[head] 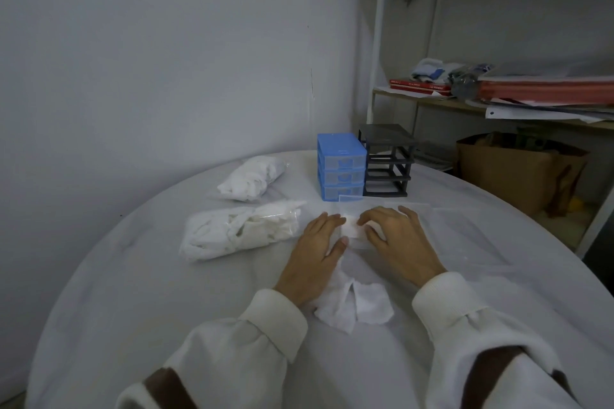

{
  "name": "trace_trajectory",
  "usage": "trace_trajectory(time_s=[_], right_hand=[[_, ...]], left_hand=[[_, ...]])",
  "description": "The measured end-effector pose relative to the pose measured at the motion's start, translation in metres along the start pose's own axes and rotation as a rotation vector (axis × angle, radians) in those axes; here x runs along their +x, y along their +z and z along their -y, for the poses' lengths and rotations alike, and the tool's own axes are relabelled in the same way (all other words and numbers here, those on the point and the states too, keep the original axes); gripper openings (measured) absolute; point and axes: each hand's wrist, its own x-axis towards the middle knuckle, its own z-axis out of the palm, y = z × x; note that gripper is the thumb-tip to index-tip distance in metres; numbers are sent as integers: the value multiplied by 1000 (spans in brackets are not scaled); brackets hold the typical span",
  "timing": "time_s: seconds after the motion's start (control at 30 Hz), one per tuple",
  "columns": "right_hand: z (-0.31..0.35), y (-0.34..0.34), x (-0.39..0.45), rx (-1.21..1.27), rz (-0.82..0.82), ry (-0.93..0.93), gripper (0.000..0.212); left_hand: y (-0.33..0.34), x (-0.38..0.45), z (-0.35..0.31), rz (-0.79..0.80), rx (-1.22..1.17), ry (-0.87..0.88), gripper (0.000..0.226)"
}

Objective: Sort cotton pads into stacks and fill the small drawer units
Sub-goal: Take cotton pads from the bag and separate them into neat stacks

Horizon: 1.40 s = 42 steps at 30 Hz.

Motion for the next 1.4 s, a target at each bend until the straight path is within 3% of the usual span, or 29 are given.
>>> trace_trajectory(time_s=[0.13,0.23,0.37,0.5,0.6,0.73,0.83,0.97,1.07,1.17,1.3,1.4], right_hand=[[10,-8,-5,65,-40,-92,16],[20,-14,-12,91,94,-96,16],[24,-18,-21,144,323,-73,22],[24,-15,-29,88,505,-35,39],[22,-13,-32,89,557,-34,49],[19,-12,-33,139,542,-25,43],[20,-11,-33,165,535,-13,24],[18,-12,-32,136,534,-55,12],[18,-17,-33,249,457,-41,24],[20,-23,-33,375,306,-51,29],[23,-28,-33,518,138,-24,23],[24,-31,-34,531,62,-20,25]], left_hand=[[-13,-8,-4,2,-85,-20,27],[-25,-15,-9,71,-160,-60,25],[-34,-28,-6,106,-76,-68,24],[-37,-42,-8,194,71,-27,33],[-35,-45,-10,245,172,19,56],[-31,-45,-8,218,200,38,62],[-28,-43,-6,191,248,117,71],[-22,-40,0,95,260,170,47],[-24,-40,-2,28,128,96,41],[-30,-39,-6,-46,-117,-7,9],[-34,-37,-4,-177,-273,-129,21],[-36,-36,-2,-192,-297,-151,17]])
